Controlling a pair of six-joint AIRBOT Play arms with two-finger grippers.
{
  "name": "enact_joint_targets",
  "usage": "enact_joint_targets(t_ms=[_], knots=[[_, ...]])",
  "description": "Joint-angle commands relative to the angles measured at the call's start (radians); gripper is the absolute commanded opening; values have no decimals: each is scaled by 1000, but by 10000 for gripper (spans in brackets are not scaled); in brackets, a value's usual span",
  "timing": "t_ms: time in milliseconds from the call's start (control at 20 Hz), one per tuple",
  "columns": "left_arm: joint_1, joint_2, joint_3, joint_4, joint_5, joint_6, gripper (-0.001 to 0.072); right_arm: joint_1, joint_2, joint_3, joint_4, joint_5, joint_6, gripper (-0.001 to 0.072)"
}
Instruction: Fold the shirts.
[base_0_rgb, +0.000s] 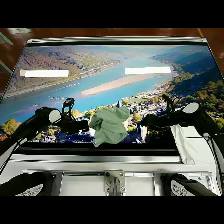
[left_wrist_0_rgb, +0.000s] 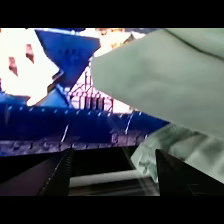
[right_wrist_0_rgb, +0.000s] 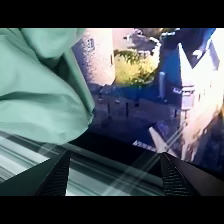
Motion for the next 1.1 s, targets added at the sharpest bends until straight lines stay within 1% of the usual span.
enact_joint_targets(t_ms=[0,150,200,250,350,400,450,500,550,600,650,700,750,800,950,1050], knots=[[4,-3,-66,-31,200,-45,613,57,-84,-2,40,-42,-2,688],[4,-21,-66,-85,388,-39,612,63,-94,-2,65,-37,-3,688],[4,-33,-63,-116,415,-9,611,63,-94,-2,74,-33,-8,688],[4,-50,-61,-163,432,43,605,63,-94,-2,82,-23,-13,688],[4,-93,-59,-280,433,174,602,63,-94,-2,98,-7,-13,688],[3,-115,-58,-336,427,227,596,63,-94,-2,109,-3,-13,688],[2,-130,-59,-369,425,257,584,64,-94,-2,122,-3,-13,688],[2,-137,-58,-379,426,262,496,63,-94,-2,134,-6,-13,688],[2,-137,-59,-377,427,263,357,64,-94,-2,138,-15,-13,688],[7,-137,-56,-377,429,262,346,63,-94,-2,137,-27,-13,688],[11,-137,-54,-377,430,269,315,64,-94,-2,138,-41,-13,688],[19,-136,-54,-377,429,270,242,69,-94,-2,138,-48,-13,688],[26,-136,-54,-377,428,270,186,83,-94,-2,132,-54,-14,688],[34,-135,-54,-377,422,270,51,106,-94,-2,124,-62,-15,688],[39,-120,-54,-374,422,279,40,217,-94,-2,102,-113,-10,688],[39,-100,-54,-373,422,297,40,272,-94,-2,70,-147,16,688]])
